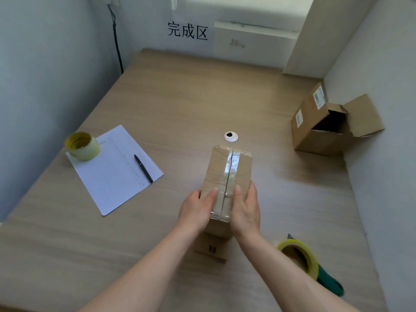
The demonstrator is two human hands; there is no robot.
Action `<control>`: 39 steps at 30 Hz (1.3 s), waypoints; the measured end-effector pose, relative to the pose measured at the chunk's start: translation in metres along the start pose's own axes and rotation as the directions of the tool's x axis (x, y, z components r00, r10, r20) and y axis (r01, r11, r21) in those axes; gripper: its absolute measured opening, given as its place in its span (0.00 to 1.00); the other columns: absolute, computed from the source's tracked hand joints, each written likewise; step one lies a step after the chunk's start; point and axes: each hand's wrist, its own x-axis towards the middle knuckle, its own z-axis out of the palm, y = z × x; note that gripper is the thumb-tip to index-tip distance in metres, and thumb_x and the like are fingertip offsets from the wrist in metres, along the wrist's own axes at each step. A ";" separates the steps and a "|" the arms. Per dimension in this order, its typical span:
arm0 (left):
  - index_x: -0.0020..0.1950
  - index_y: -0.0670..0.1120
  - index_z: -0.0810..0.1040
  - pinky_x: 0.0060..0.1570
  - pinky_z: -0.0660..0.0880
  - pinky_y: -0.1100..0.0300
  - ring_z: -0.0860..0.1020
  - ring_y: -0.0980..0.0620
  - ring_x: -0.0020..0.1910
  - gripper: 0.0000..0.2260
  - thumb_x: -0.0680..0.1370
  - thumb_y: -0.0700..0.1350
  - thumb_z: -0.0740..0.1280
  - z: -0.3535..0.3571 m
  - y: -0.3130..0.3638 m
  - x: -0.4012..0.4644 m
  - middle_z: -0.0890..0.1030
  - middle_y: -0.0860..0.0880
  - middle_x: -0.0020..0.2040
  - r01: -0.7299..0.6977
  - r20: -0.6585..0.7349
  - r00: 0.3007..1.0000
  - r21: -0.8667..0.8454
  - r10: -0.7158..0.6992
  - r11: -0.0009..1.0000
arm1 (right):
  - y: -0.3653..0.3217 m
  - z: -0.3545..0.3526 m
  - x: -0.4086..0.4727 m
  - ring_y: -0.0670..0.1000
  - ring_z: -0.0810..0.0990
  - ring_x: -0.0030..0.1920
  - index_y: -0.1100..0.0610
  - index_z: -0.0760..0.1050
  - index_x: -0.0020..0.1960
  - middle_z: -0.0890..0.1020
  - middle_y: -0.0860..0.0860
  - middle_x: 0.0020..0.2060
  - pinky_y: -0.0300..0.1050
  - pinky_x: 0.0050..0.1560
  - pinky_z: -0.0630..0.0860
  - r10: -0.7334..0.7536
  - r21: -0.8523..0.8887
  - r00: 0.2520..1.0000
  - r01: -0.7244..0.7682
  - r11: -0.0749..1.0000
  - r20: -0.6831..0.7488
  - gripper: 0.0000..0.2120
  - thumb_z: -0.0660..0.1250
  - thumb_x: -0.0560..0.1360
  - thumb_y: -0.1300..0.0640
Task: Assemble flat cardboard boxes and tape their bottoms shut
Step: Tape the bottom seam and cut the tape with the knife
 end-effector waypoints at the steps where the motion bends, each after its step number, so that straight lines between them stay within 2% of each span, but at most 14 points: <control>1: 0.58 0.50 0.79 0.53 0.74 0.56 0.80 0.50 0.55 0.19 0.77 0.62 0.63 0.001 0.001 0.004 0.83 0.52 0.53 -0.014 -0.027 1.000 0.060 0.015 0.998 | 0.003 -0.001 0.001 0.42 0.79 0.53 0.40 0.68 0.64 0.81 0.37 0.52 0.44 0.54 0.74 0.022 0.046 1.000 -0.022 0.999 0.008 0.11 0.56 0.83 0.46; 4: 0.68 0.52 0.73 0.60 0.73 0.53 0.77 0.47 0.62 0.21 0.79 0.61 0.60 0.003 -0.001 0.011 0.81 0.51 0.61 -0.136 0.017 0.991 0.180 0.135 0.974 | 0.006 0.000 0.008 0.42 0.80 0.55 0.41 0.72 0.65 0.82 0.39 0.54 0.48 0.59 0.76 0.085 0.189 0.995 -0.094 0.977 0.057 0.13 0.56 0.83 0.47; 6: 0.74 0.51 0.64 0.63 0.71 0.54 0.74 0.45 0.66 0.27 0.79 0.62 0.59 -0.003 -0.004 0.010 0.77 0.50 0.67 -0.174 0.073 0.984 0.279 0.160 0.944 | 0.006 -0.002 0.008 0.42 0.81 0.54 0.42 0.73 0.64 0.83 0.40 0.53 0.50 0.59 0.78 0.077 0.148 0.994 -0.088 0.985 0.073 0.12 0.59 0.82 0.47; 9: 0.70 0.59 0.59 0.55 0.72 0.57 0.76 0.47 0.62 0.28 0.74 0.66 0.62 -0.012 0.007 0.010 0.78 0.54 0.65 -0.201 0.149 0.976 0.333 0.159 0.921 | 0.003 -0.009 0.005 0.41 0.82 0.50 0.40 0.72 0.62 0.83 0.38 0.50 0.48 0.55 0.79 0.028 0.023 0.995 -0.030 0.999 0.097 0.15 0.67 0.75 0.44; 11: 0.66 0.63 0.59 0.59 0.72 0.55 0.74 0.49 0.64 0.27 0.70 0.64 0.65 -0.015 0.027 0.020 0.75 0.56 0.65 -0.253 0.147 0.965 0.294 0.218 0.922 | 0.001 -0.012 0.005 0.43 0.82 0.50 0.40 0.71 0.64 0.83 0.39 0.49 0.50 0.54 0.79 0.026 -0.039 0.991 -0.021 0.999 0.131 0.19 0.68 0.73 0.43; 14: 0.76 0.63 0.49 0.69 0.64 0.51 0.59 0.48 0.76 0.34 0.75 0.62 0.62 -0.009 0.053 0.039 0.49 0.51 0.80 -0.301 0.163 0.953 0.418 0.255 0.857 | 0.006 -0.008 0.001 0.45 0.82 0.53 0.44 0.67 0.71 0.83 0.42 0.54 0.49 0.56 0.78 0.025 -0.070 0.984 -0.013 0.997 0.176 0.25 0.68 0.75 0.45; 17: 0.76 0.64 0.50 0.65 0.68 0.47 0.64 0.40 0.71 0.30 0.76 0.65 0.57 0.004 0.060 0.049 0.38 0.51 0.79 -0.317 0.169 0.948 0.602 0.270 0.733 | 0.014 -0.012 -0.002 0.49 0.81 0.56 0.47 0.63 0.74 0.82 0.46 0.58 0.51 0.58 0.77 0.030 -0.109 0.987 -0.012 0.994 0.160 0.30 0.68 0.75 0.44; 22: 0.70 0.61 0.57 0.58 0.71 0.49 0.74 0.38 0.61 0.24 0.77 0.66 0.55 0.017 0.063 0.068 0.61 0.46 0.70 -0.254 0.111 0.965 0.618 0.238 0.744 | 0.017 -0.014 0.008 0.49 0.81 0.53 0.46 0.65 0.72 0.82 0.46 0.54 0.49 0.55 0.77 0.016 -0.101 0.984 0.001 0.995 0.176 0.24 0.66 0.78 0.47; 25: 0.73 0.58 0.57 0.60 0.70 0.50 0.73 0.40 0.63 0.24 0.79 0.64 0.52 0.018 0.059 0.075 0.66 0.46 0.70 -0.242 0.067 0.965 0.608 0.255 0.757 | 0.015 -0.018 0.007 0.51 0.78 0.58 0.42 0.65 0.68 0.78 0.43 0.56 0.45 0.53 0.71 0.006 -0.108 0.977 0.017 0.994 0.214 0.16 0.56 0.82 0.45; 27: 0.75 0.58 0.55 0.60 0.69 0.50 0.73 0.40 0.64 0.25 0.80 0.63 0.51 0.018 0.053 0.074 0.68 0.45 0.70 -0.231 0.048 0.966 0.606 0.255 0.761 | 0.007 -0.021 0.016 0.52 0.73 0.66 0.41 0.61 0.71 0.75 0.44 0.63 0.45 0.59 0.68 0.022 -0.149 0.970 0.014 0.989 0.241 0.19 0.52 0.81 0.41; 30: 0.76 0.58 0.53 0.59 0.69 0.50 0.73 0.40 0.63 0.25 0.80 0.62 0.50 0.018 0.051 0.076 0.71 0.44 0.68 -0.223 0.019 0.964 0.597 0.264 0.770 | -0.017 -0.018 0.059 0.46 0.53 0.78 0.45 0.48 0.80 0.55 0.45 0.79 0.45 0.72 0.56 -0.113 -0.282 0.973 0.168 0.945 0.201 0.29 0.51 0.81 0.40; 32: 0.76 0.57 0.53 0.57 0.68 0.51 0.74 0.41 0.63 0.24 0.81 0.60 0.50 0.019 0.050 0.081 0.73 0.44 0.68 -0.226 -0.004 0.961 0.571 0.277 0.790 | -0.033 -0.006 0.089 0.50 0.54 0.78 0.42 0.52 0.78 0.51 0.46 0.79 0.50 0.70 0.60 -0.187 -0.384 0.936 0.296 0.874 0.297 0.26 0.51 0.82 0.42; 36: 0.78 0.53 0.50 0.49 0.64 0.53 0.76 0.40 0.59 0.24 0.82 0.55 0.50 0.019 0.045 0.084 0.78 0.43 0.63 -0.212 -0.032 0.963 0.526 0.268 0.823 | -0.025 0.012 0.108 0.53 0.65 0.72 0.45 0.63 0.74 0.59 0.52 0.76 0.45 0.66 0.63 -0.176 -0.402 0.934 0.297 0.866 0.311 0.21 0.53 0.82 0.47; 39: 0.79 0.50 0.44 0.56 0.67 0.52 0.73 0.40 0.65 0.30 0.82 0.58 0.52 0.011 0.053 0.084 0.73 0.43 0.70 -0.122 -0.010 0.990 0.415 0.138 0.902 | -0.021 0.008 0.112 0.51 0.67 0.71 0.46 0.61 0.76 0.69 0.52 0.72 0.43 0.65 0.61 -0.095 -0.305 0.961 0.175 0.936 0.261 0.22 0.53 0.82 0.48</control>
